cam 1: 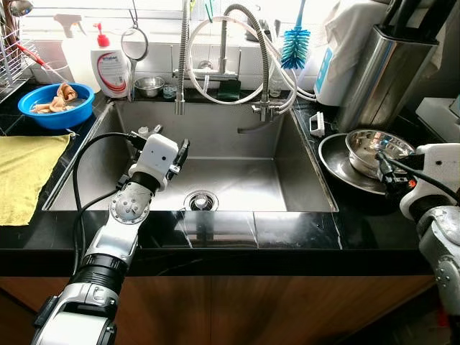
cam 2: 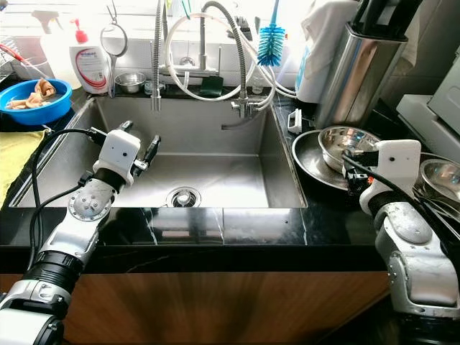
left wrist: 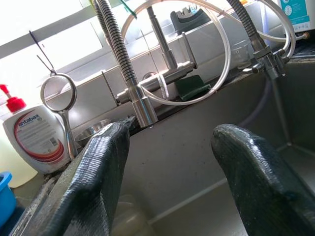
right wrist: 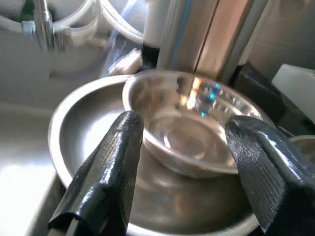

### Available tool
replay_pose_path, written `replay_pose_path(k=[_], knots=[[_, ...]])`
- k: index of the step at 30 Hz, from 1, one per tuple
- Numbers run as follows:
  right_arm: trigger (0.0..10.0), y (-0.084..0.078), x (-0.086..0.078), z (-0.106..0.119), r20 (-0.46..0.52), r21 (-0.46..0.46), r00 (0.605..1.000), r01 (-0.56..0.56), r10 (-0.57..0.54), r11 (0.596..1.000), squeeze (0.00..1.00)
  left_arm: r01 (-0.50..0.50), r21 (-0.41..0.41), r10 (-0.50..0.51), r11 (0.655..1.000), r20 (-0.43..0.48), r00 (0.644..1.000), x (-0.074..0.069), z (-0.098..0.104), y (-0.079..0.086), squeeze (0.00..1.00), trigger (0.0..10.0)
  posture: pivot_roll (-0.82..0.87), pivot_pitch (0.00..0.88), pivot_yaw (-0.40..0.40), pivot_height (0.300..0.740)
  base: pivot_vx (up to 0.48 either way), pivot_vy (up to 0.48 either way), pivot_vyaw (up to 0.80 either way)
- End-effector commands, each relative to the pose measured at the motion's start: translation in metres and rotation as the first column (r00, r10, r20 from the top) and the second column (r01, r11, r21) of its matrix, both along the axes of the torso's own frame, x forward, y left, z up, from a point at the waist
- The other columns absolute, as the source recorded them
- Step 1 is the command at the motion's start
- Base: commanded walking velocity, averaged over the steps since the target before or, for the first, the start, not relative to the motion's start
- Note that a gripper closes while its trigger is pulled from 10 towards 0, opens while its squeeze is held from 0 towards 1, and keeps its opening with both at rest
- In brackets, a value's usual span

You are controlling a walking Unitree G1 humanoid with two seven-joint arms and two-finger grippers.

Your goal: Kitchen organization

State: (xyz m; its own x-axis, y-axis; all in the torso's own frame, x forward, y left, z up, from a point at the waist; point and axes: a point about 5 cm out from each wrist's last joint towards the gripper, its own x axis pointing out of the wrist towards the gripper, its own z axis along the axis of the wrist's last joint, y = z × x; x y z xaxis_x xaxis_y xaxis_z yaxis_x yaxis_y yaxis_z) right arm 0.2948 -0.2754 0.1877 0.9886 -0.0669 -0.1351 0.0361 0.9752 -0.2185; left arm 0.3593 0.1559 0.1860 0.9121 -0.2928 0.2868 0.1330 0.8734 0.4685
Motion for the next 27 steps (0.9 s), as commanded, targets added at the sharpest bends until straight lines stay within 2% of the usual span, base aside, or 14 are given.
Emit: replay_pose_path(k=[1,10,15,17,19,20,24,27], knots=[[10.0,-0.003,0.003,0.001,-0.016,-0.022,1.000,-0.016,0.015,1.000,0.00,0.009,0.003,-0.009,1.000,0.015,1.000,0.000,0.005,-0.004,0.00,10.0,0.05,0.000,-0.056,0.740,0.000,0.000,0.00],[10.0,-0.020,0.015,0.004,-0.049,-0.119,0.996,-0.080,0.074,0.990,0.00,0.007,-0.032,-0.007,0.999,0.018,1.000,0.000,0.008,0.000,0.00,10.0,0.06,0.000,-0.053,0.740,0.000,0.000,0.00],[10.0,-0.025,0.020,0.008,-0.050,-0.139,0.992,-0.119,0.113,0.983,0.00,-0.036,-0.120,0.033,0.992,-0.024,0.999,-0.003,0.002,0.017,0.00,10.0,0.06,0.000,-0.053,0.740,0.000,0.000,0.00],[10.0,-0.025,0.021,0.006,-0.063,-0.149,0.988,-0.151,0.143,0.977,0.00,-0.060,-0.175,0.052,0.983,-0.047,0.998,-0.003,0.002,0.023,0.00,10.0,0.06,0.000,-0.053,0.740,0.000,0.000,0.00],[10.0,-0.023,0.021,0.002,-0.080,-0.154,0.982,-0.183,0.172,0.971,0.00,-0.085,-0.264,0.065,0.961,-0.086,0.994,-0.004,-0.001,0.034,0.00,10.0,0.06,0.000,-0.053,0.740,0.000,0.000,0.00],[10.0,-0.023,0.021,0.002,-0.081,-0.155,0.981,-0.186,0.175,0.970,0.00,-0.086,-0.273,0.064,0.958,-0.089,0.994,-0.004,-0.002,0.035,0.00,10.0,0.06,0.000,-0.053,0.740,0.000,0.000,0.00],[10.0,-0.024,0.021,-0.001,-0.087,-0.159,0.976,-0.212,0.201,0.964,0.00,-0.089,-0.278,0.084,0.957,-0.030,0.996,-0.019,0.007,0.054,0.00,10.0,0.06,0.000,-0.054,0.740,0.000,0.000,0.00],[10.0,-0.027,0.021,-0.003,-0.087,-0.159,0.976,-0.211,0.199,0.965,0.00,-0.105,-0.234,0.111,0.967,0.012,0.994,-0.032,0.015,0.066,0.00,10.0,0.07,0.000,-0.054,0.740,0.000,0.000,0.00]])
